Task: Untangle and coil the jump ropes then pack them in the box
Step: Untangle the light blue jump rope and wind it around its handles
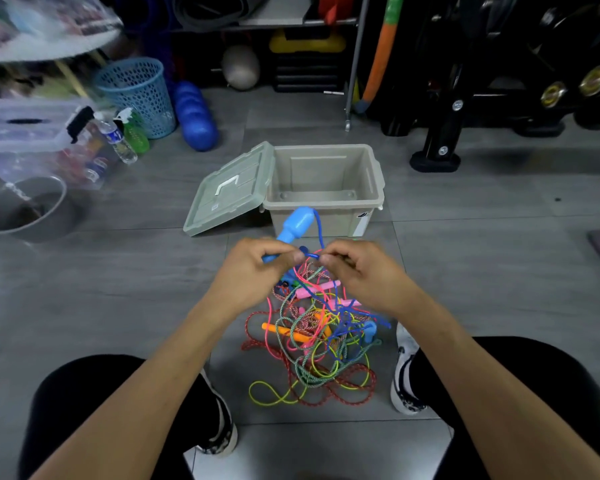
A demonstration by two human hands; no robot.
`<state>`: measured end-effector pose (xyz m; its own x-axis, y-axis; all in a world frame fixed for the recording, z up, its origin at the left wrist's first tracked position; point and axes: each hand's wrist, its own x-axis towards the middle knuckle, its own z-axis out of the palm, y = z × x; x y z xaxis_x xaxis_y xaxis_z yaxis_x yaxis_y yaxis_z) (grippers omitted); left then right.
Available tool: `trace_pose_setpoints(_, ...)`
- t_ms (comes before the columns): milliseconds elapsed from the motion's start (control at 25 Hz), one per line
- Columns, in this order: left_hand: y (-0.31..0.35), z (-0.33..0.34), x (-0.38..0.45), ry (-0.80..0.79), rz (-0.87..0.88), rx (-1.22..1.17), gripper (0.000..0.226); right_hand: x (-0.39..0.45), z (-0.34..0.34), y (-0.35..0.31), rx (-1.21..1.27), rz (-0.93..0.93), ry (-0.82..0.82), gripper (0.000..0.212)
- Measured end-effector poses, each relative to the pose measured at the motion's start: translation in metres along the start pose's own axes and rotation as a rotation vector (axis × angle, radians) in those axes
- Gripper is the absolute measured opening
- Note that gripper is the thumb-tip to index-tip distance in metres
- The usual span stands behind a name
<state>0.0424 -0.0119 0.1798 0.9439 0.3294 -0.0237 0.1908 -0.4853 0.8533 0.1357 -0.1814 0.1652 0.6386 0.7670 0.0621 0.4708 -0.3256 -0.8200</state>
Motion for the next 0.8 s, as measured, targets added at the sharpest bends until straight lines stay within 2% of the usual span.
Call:
trace_pose_setpoints(120, 0.003, -0.010, 0.005, 0.193, -0.110, -0.289, 0.017, -0.003, 0.003, 0.014, 0.002, 0.153, -0.122, 0.026)
trace_pose_setpoints(200, -0.003, -0.018, 0.008, 0.265, -0.204, -0.375, 0.019, -0.004, 0.007, 0.025, -0.063, 0.232, -0.182, 0.022)
trace_pose_setpoints(320, -0.016, -0.023, 0.008, 0.112, -0.346, -0.038, 0.016, 0.001, 0.006, 0.025, -0.137, 0.178, -0.062, 0.023)
trace_pose_setpoints(400, -0.028, -0.019, 0.009, -0.037, -0.440, 0.235, 0.014, 0.005, 0.002, 0.013, -0.042, 0.088, 0.103, 0.022)
trace_pose_setpoints(480, -0.028, -0.014, 0.007, -0.071, -0.479, 0.332, 0.018, 0.007, -0.001, 0.000, 0.034, 0.028, 0.194, 0.020)
trace_pose_setpoints(640, -0.013, -0.009, 0.003, -0.042, -0.288, 0.042, 0.037, 0.006, 0.004, -0.011, -0.057, -0.034, 0.118, 0.020)
trace_pose_setpoints(680, -0.008, -0.008, 0.001, -0.052, -0.252, -0.019, 0.034, 0.006, 0.006, -0.011, -0.055, -0.034, 0.093, 0.020)
trace_pose_setpoints(800, -0.003, -0.004, -0.002, -0.043, -0.151, -0.030, 0.005, 0.006, 0.008, -0.010, 0.030, -0.024, 0.104, 0.020)
